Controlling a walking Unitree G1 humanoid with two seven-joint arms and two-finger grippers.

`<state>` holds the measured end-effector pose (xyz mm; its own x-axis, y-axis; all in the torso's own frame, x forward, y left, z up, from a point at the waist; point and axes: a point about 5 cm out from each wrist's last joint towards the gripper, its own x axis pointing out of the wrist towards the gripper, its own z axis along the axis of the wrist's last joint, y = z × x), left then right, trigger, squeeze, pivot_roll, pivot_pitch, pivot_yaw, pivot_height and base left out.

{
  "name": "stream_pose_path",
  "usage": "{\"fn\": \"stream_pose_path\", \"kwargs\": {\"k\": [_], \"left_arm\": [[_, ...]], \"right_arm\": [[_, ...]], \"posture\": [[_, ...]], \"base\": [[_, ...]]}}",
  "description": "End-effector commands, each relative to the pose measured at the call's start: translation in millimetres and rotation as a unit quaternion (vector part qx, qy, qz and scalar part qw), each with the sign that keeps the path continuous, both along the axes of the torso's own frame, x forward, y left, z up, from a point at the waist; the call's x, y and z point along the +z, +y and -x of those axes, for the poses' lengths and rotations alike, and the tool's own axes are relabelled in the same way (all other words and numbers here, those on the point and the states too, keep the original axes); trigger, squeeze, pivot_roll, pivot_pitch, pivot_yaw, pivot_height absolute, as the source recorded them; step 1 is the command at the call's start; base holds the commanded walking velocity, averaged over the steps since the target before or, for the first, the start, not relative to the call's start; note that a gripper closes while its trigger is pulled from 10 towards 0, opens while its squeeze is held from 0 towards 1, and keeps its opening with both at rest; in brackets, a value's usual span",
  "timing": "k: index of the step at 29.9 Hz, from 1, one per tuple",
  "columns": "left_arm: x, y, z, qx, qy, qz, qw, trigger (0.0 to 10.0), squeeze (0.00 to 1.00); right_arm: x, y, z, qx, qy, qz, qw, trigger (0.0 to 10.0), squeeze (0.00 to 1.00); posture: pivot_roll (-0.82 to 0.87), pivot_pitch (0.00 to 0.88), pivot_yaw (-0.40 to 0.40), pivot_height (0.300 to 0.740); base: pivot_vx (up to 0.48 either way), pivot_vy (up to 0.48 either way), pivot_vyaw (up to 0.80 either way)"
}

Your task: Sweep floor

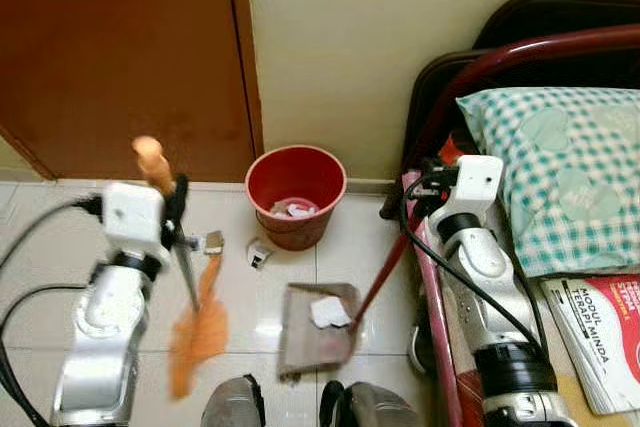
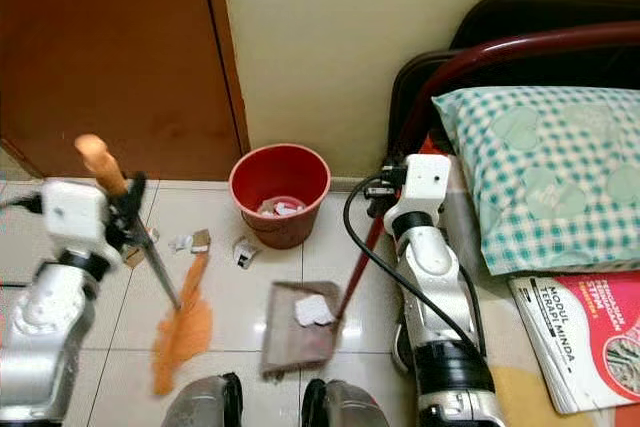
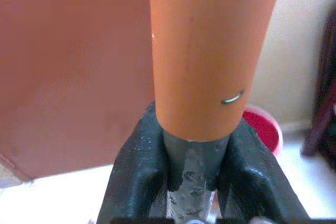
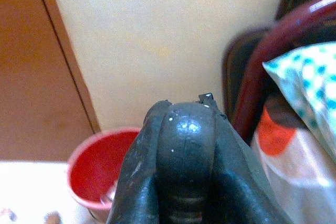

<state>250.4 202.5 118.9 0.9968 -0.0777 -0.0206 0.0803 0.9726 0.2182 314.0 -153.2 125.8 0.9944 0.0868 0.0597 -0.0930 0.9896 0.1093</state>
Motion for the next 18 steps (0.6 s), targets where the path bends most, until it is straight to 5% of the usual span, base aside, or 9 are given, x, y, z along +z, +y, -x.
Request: {"fn": "stream_pose_path", "kwargs": {"k": [1,7,18], "left_arm": [[-11.8,6.4,5.3,0.013,0.021,-0.026,0.999,10.0,0.00],[-32.7,17.6,12.8,0.065,0.041,0.001,0.997,10.0,0.00],[-40.0,10.5,11.6,0.063,0.041,0.002,0.997,10.0,0.00]], "right_arm": [[18.1,0.2,0.7,0.008,-0.029,-0.023,0.999,10.0,0.00],[60.1,14.0,-10.3,0.052,-0.067,-0.079,0.993,10.0,0.00],[115.6,36.8,-19.7,0.126,-0.126,-0.106,0.978,10.0,0.00]], "posture": [[0.07,0.126,-0.068,0.740],[0.06,0.119,-0.053,0.740],[0.06,0.113,-0.057,0.740]], "base": [[0.000,0.000,0.00],[0.000,0.000,0.00],[0.000,0.000,0.00]]}}
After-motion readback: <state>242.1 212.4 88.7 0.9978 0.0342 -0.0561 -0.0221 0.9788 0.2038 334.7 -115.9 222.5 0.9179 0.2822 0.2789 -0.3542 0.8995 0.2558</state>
